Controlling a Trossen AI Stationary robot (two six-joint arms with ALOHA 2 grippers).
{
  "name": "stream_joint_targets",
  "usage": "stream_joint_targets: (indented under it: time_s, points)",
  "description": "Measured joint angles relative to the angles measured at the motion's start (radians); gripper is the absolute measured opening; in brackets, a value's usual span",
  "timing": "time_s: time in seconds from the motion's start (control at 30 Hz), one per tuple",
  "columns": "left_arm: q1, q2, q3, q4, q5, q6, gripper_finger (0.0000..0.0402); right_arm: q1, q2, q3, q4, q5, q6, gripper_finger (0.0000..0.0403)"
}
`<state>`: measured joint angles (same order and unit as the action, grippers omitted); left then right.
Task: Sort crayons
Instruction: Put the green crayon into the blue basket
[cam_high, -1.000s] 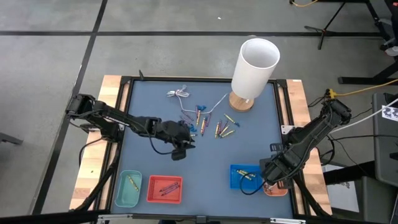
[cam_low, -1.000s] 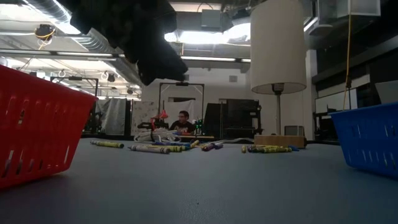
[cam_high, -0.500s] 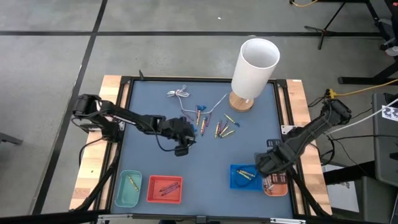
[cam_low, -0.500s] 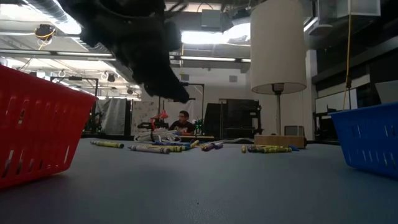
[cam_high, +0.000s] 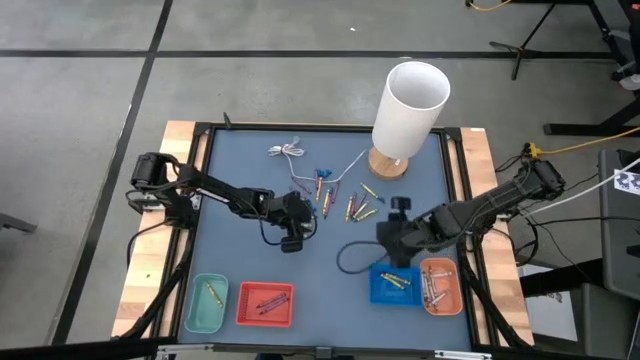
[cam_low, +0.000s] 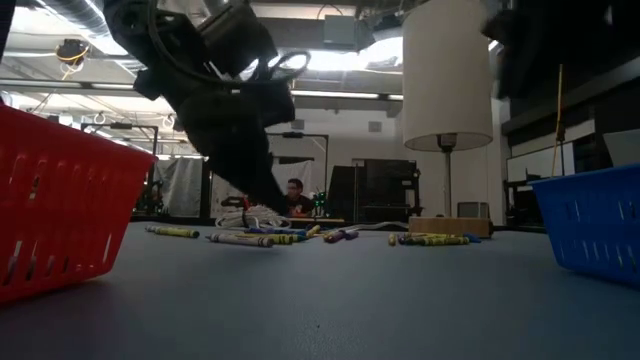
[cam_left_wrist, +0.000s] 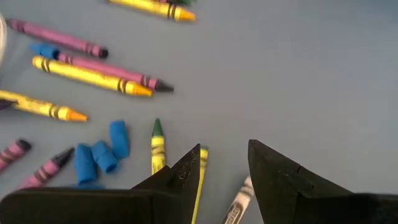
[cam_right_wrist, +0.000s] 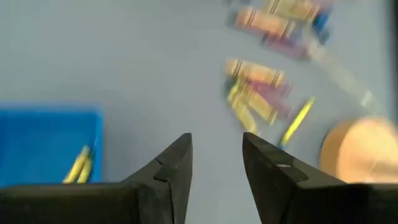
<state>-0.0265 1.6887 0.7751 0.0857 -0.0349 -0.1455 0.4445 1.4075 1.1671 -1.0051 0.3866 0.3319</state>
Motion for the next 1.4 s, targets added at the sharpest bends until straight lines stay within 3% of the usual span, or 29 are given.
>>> stream_joint_targets:
  time_s: [0.3,0.53,0.8,0.97,1.23,1.4]
  points:
    - [0.000,0.049,0.000,0.000,-0.027,0.000,0.0119,-0.125,0.000,0.000,0.261,0.023,-0.208,0.0140]
    - [0.001,0.084,0.001,0.002,-0.081,-0.001,0.0119,-0.192,0.001,0.000,0.279,0.022,-0.288,0.0140]
    - [0.001,0.100,0.003,-0.012,-0.076,-0.005,0.0117,-0.251,-0.001,-0.043,0.274,0.005,-0.426,0.0140]
    - [0.001,0.101,0.003,-0.014,-0.071,-0.004,0.0090,-0.304,-0.022,-0.155,0.344,-0.077,-0.444,0.0140]
    - [0.001,0.103,0.002,-0.003,-0.068,-0.001,0.0039,-0.411,-0.058,-0.391,0.631,-0.273,-0.548,0.0140]
    - [0.001,0.103,0.001,0.000,-0.075,-0.002,0.0019,-0.489,-0.058,-0.470,0.751,-0.392,-0.541,0.0140]
